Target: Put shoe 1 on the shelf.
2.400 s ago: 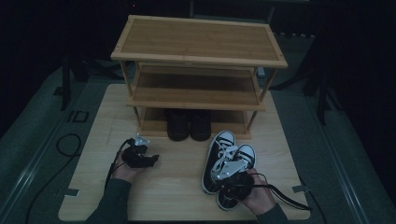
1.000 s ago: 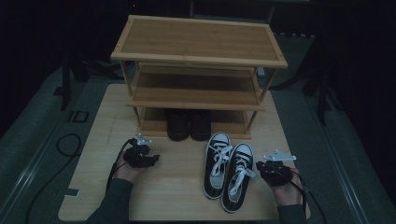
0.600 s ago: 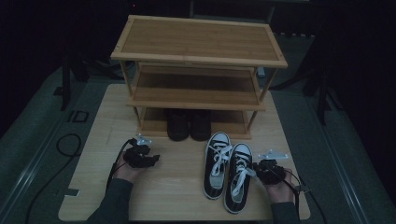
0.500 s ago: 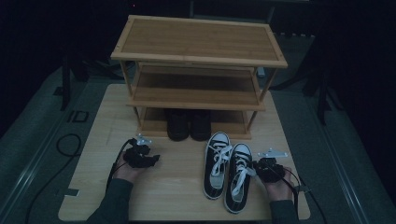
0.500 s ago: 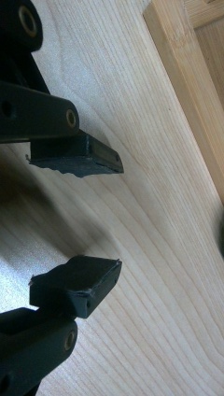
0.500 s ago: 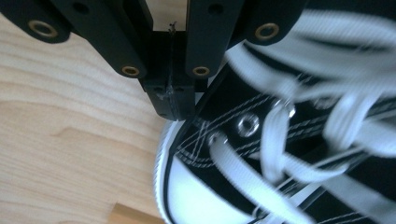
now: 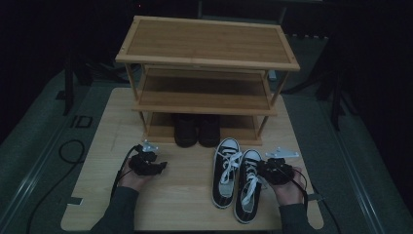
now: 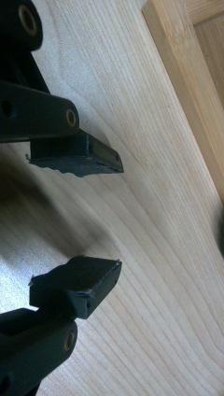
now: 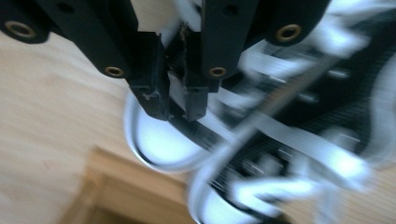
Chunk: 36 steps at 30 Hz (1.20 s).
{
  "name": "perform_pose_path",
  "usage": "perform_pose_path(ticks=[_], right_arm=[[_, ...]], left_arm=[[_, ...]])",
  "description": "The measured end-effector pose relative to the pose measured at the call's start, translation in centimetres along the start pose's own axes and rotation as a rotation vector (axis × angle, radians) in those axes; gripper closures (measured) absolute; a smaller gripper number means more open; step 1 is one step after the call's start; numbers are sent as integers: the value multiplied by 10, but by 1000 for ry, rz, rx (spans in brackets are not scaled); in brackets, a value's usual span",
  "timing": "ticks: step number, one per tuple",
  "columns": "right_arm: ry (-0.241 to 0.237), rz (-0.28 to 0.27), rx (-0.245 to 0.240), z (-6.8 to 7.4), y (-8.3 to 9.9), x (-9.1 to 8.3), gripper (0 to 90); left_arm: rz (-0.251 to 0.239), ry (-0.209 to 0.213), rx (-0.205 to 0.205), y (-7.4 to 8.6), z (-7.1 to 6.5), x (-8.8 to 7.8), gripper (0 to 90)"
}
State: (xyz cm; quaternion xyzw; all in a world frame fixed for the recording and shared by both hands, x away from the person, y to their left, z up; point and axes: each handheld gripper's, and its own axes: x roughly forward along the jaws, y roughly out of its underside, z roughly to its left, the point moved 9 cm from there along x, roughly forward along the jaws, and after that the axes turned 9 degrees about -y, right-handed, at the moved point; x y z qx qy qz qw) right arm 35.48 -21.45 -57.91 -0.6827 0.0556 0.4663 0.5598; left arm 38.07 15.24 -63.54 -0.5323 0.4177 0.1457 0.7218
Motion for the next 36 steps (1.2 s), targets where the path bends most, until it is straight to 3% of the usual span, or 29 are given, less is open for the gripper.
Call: perform_pose_path(ticks=[8, 12, 16, 21, 24, 26, 27, 29, 31, 36], right_arm=[[-139, -26, -107, 60, -26, -3, 682], [-151, 17, -137, 75, -28, 8, 622], [-160, 57, -126, 81, -28, 18, 633], [-144, 50, -131, 85, -30, 18, 593], [-100, 90, -132, 78, -27, 24, 670], [-128, 97, -125, 80, -25, 25, 796], [-118, 101, -130, 80, -24, 23, 824], [-113, 108, -131, 80, -23, 21, 841], [-150, 116, -121, 84, -20, 19, 843], [-168, 121, -134, 91, -13, 10, 843]], left_arm=[[-6, 9, -7, 0, 0, 0, 472], [-8, 11, -8, 0, 0, 0, 470], [-10, 13, -9, 0, 0, 0, 470], [-12, 15, -11, 0, 0, 0, 470], [-13, 13, -8, 0, 0, 0, 468], [-14, 14, -10, 0, 0, 0, 467], [-14, 15, -11, 0, 0, 0, 467], [-15, 15, -11, 0, 0, 0, 467], [-15, 16, -10, 0, 0, 0, 467], [-16, 14, -10, 0, 0, 0, 467]])
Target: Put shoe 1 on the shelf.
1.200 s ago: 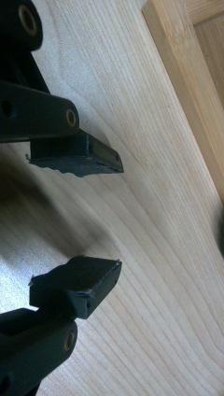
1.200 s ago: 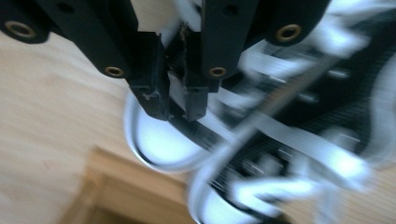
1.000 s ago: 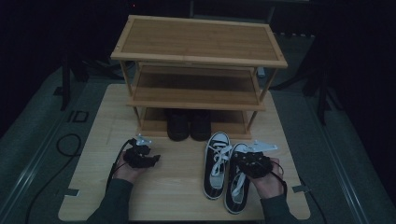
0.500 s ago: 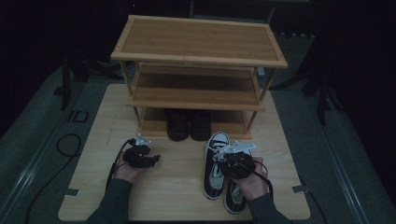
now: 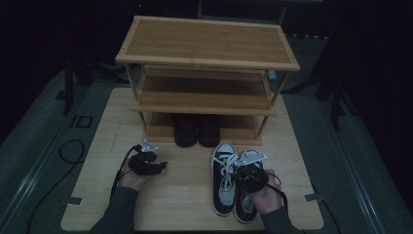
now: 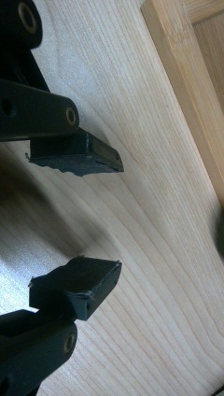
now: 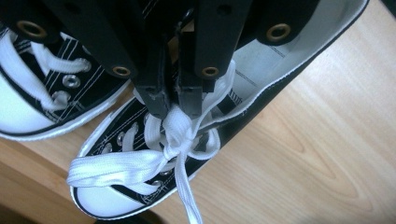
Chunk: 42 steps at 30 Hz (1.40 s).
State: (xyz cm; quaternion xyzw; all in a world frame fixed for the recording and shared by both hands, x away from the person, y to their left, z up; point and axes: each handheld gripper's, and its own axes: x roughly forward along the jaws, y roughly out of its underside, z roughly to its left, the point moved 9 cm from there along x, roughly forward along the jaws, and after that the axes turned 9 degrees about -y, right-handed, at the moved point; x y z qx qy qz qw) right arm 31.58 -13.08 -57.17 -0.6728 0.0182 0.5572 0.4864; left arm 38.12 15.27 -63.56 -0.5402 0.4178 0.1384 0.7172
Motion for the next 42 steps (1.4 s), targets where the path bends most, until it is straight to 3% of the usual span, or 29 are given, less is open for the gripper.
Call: perform_pose_path(ticks=[6, 9, 11, 15, 19, 23, 25, 28, 30, 36, 42], right_arm=[[-26, -2, -17, 4, 6, -5, 806], [-44, -75, 18, -3, 3, -16, 756], [-33, -121, 26, -10, 2, -26, 752], [60, -181, 87, -37, 8, -49, 772], [153, -112, 146, -67, 34, -47, 882], [257, -31, 192, -90, 65, -31, 888], [280, 3, 213, -98, 76, -22, 893], [275, 26, 237, -103, 84, -12, 898], [253, 24, 246, -102, 83, -8, 900], [250, 23, 250, -108, 76, -2, 900], [212, 0, 222, -116, 62, 8, 900]], left_arm=[[0, 2, -1, 0, 0, 0, 467], [-1, 2, 0, 0, 0, 0, 467], [-1, 4, -2, 0, 0, 0, 467], [-2, 5, -2, 0, 0, 0, 467], [-2, 4, -3, 0, 0, 0, 466], [-2, 4, -3, 0, 0, 0, 466], [-2, 4, -3, 0, 0, 0, 466], [-1, 3, -1, 0, 0, 0, 466], [-1, 4, -1, 0, 0, 0, 466], [0, 5, -2, 0, 0, 0, 467], [1, 5, 0, 0, 0, 0, 467]])
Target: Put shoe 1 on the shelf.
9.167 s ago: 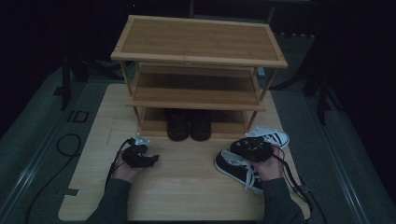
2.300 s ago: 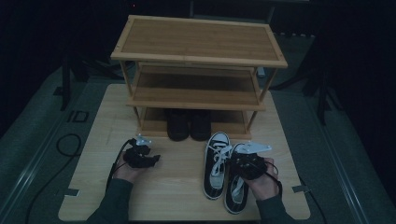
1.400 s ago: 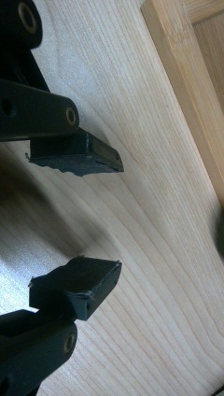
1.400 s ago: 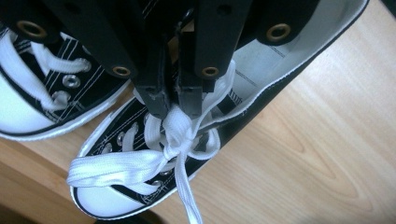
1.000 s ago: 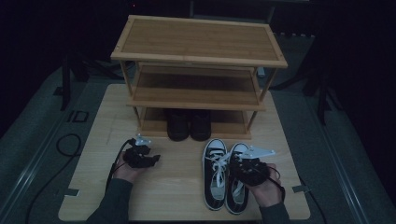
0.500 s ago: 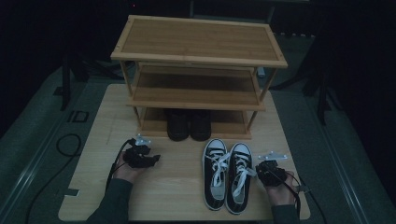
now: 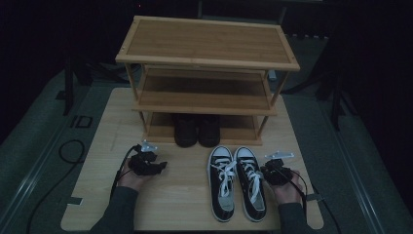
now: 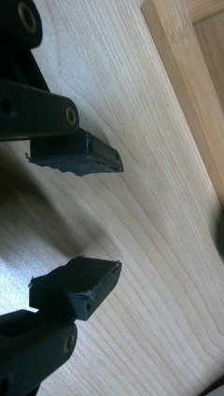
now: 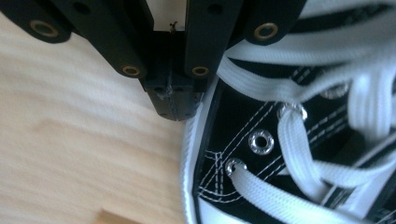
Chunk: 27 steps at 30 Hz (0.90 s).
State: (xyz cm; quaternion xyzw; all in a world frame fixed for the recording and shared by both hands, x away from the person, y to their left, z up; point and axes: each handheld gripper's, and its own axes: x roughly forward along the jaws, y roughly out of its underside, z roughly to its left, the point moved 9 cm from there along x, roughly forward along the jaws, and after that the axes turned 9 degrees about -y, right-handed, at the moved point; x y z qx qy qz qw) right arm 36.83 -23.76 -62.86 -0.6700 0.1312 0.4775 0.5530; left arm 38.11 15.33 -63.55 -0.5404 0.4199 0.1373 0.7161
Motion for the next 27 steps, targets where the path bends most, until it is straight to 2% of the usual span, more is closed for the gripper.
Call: perform_pose_path(ticks=[8, 10, 12, 15, 20, 27], right_arm=[[-45, 17, -57, 1, -17, 12, 900], [-58, 36, -78, 1, -18, 12, 900], [-77, 31, -82, 2, -20, 9, 884], [-87, 3, -86, 4, -27, -4, 822], [-132, -44, -111, 20, -37, -32, 764], [-191, -65, -144, 38, -42, -56, 688]], left_arm=[[-2, 1, 0, 0, 0, 0, 467], [-1, 1, 2, 0, 0, 0, 467], [-2, 1, 1, 0, 0, 0, 467], [-3, 3, 0, 0, 0, 0, 467], [-3, 2, 0, 0, 0, 0, 466], [8, -1, -13, 0, -1, 0, 471]])
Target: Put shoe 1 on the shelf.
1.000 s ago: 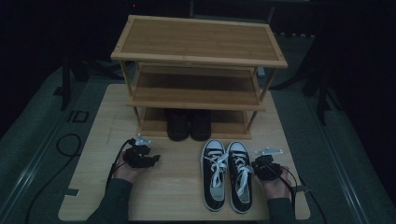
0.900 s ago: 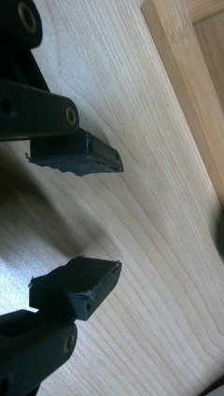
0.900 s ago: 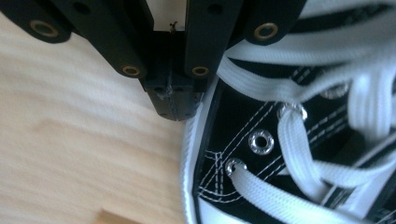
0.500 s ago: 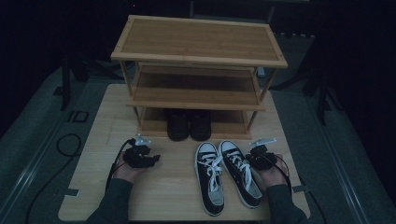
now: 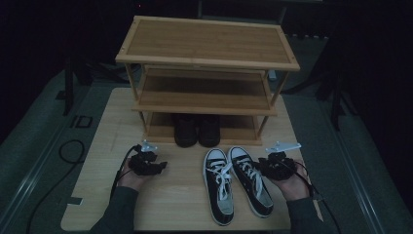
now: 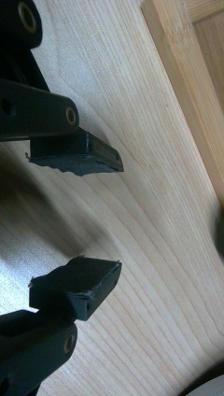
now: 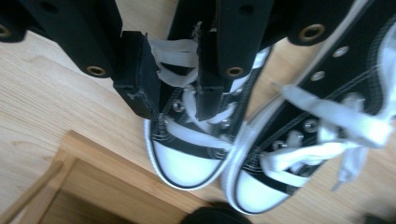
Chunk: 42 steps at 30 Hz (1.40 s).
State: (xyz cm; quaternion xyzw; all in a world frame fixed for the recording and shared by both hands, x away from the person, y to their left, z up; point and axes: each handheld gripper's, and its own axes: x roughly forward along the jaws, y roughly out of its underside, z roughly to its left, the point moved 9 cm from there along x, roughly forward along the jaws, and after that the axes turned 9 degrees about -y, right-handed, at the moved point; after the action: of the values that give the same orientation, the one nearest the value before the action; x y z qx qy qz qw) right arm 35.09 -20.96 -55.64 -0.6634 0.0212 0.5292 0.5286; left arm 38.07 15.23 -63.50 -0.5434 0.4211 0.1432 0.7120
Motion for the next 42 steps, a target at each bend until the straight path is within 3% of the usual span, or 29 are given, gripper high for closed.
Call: perform_pose_path(ticks=[4, 8, 13, 14, 19, 20, 25, 29, 32, 42], right_arm=[[-14, 2, -21, 7, -2, -5, 655], [-14, 2, -34, 10, -2, -9, 620], [-12, -11, -21, 7, -4, -12, 574], [-8, -13, -21, 6, -4, -12, 567], [-1, -10, 6, -2, -2, -9, 560], [-2, -7, 8, -3, -1, -8, 559], [2, -2, 29, -9, 2, -8, 534], [0, 0, 37, -10, 3, -10, 519], [1, 2, 31, -10, 3, -11, 503], [11, 3, 33, -11, 5, -10, 464]], left_arm=[[25, 48, -9, -1, -9, -3, 556], [10, 104, 33, -5, -30, -10, 653], [15, 181, 167, -3, -74, -15, 890], [25, 203, 204, -2, -86, -15, 899], [42, 254, 291, 1, -120, -12, 900], [45, 279, 324, 3, -132, -11, 900], [29, 328, 405, 5, -160, -16, 900], [35, 350, 446, 7, -173, -15, 900], [36, 346, 457, 7, -175, -16, 900], [36, 347, 451, 7, -175, -16, 900]])
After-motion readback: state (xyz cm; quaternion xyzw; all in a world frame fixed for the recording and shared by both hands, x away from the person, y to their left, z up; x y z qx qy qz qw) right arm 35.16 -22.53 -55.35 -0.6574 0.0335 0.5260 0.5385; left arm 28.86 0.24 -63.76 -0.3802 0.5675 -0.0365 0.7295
